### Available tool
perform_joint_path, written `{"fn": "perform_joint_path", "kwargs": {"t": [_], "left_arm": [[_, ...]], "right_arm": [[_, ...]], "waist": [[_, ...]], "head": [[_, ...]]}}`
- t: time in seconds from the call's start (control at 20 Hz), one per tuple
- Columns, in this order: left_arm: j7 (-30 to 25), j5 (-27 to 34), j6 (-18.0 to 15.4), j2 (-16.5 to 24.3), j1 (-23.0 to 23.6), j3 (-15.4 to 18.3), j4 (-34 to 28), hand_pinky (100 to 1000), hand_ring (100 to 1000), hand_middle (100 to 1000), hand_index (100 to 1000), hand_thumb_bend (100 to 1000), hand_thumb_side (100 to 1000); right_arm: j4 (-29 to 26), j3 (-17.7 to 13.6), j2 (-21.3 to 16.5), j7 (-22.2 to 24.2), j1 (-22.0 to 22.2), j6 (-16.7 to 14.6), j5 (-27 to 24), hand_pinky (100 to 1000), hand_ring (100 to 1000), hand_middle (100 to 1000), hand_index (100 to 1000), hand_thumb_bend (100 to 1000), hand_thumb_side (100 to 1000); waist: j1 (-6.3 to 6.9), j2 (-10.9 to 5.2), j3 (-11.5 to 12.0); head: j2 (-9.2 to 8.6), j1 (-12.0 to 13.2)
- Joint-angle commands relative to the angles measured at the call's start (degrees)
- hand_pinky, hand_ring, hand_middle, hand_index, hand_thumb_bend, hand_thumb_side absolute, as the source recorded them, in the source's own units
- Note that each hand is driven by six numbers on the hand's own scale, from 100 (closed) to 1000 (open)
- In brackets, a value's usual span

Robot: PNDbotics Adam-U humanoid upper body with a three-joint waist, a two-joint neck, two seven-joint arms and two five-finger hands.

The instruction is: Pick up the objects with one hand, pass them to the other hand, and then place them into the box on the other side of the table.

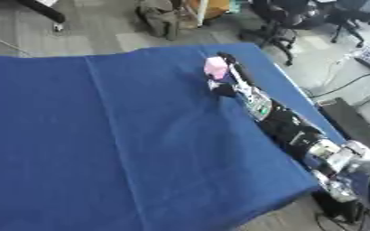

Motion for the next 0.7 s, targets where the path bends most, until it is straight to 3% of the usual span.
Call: {"fn": "perform_joint_path", "kwargs": {"t": [0.05,0.3,0.7], "left_arm": [[0.08,0.05,-1.12,1.11,-2.24,1.58,-1.03,659,603,552,758,1000,653],[-0.01,0.14,-1.92,1.20,-4.40,2.45,-1.03,659,603,552,761,1000,651],[-0.44,-0.04,-1.83,1.40,-5.40,2.17,-1.03,658,603,552,763,1000,655]], "right_arm": [[-0.75,-1.19,-4.47,-0.24,-0.82,-0.19,-1.14,925,989,986,1000,100,370],[-0.34,-1.85,-6.05,-0.04,-1.27,-0.51,-3.38,924,989,984,1000,100,401],[0.60,-1.37,-5.87,1.96,-2.09,-0.67,-4.79,922,986,977,1000,100,338]], "waist": [[0.52,-0.28,0.06],[1.27,1.02,0.22],[1.01,1.92,0.70]], "head": [[-2.89,0.05],[-5.93,-0.11],[-6.42,-0.65]]}}
